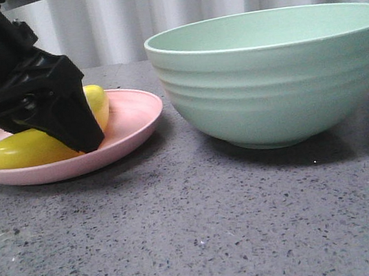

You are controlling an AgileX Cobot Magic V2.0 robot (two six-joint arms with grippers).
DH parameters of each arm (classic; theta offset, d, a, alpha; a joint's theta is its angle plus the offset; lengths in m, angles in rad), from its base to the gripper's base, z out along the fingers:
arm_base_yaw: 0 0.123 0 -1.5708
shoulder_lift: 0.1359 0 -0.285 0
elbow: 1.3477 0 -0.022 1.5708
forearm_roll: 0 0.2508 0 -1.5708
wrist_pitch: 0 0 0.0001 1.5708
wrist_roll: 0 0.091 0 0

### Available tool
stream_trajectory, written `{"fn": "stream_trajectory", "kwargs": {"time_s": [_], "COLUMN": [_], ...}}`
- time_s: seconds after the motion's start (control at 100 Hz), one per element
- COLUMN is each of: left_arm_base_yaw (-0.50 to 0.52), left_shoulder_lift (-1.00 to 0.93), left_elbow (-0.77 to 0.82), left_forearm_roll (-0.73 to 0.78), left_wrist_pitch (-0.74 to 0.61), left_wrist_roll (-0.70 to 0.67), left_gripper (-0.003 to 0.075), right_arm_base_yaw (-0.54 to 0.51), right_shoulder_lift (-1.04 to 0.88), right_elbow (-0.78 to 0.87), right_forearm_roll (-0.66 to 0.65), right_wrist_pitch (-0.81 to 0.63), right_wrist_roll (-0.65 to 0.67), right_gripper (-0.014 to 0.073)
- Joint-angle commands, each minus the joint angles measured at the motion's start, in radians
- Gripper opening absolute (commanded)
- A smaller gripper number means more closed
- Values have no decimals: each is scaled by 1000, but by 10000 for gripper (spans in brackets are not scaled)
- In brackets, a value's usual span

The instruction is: Transfer banana from pink plate to green bowl

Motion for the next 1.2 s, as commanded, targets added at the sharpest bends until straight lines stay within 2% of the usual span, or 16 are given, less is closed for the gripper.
{"fn": "stream_trajectory", "kwargs": {"time_s": [0.0,0.1,0.3,0.44,0.75,0.9,1.03,1.1,1.19], "left_arm_base_yaw": [-6,-6,-6,-6,-6,-8,-8,-23,-68], "left_shoulder_lift": [-31,-31,-31,-31,-42,-66,-90,-93,-93], "left_elbow": [-32,-32,-32,-32,-92,-168,-228,-254,-285], "left_forearm_roll": [-8,-8,-8,-8,-8,-12,-36,-63,-65], "left_wrist_pitch": [-37,-38,-39,-39,0,49,100,103,106], "left_wrist_roll": [5,5,5,5,5,5,5,26,39], "left_gripper": [460,436,287,241,239,239,239,239,239], "right_arm_base_yaw": [2,2,2,2,16,122,206,249,309], "right_shoulder_lift": [13,13,13,13,20,100,201,262,335], "right_elbow": [-37,-37,-37,-37,-142,-232,-333,-403,-491], "right_forearm_roll": [-6,-6,-6,-6,-13,-72,-72,-70,-48], "right_wrist_pitch": [-81,-81,-81,-70,62,141,219,266,307], "right_wrist_roll": [-3,-3,-3,-3,-14,-28,-28,-28,-28], "right_gripper": [-62,-62,-62,-62,-62,-61,-56,-16,106]}}
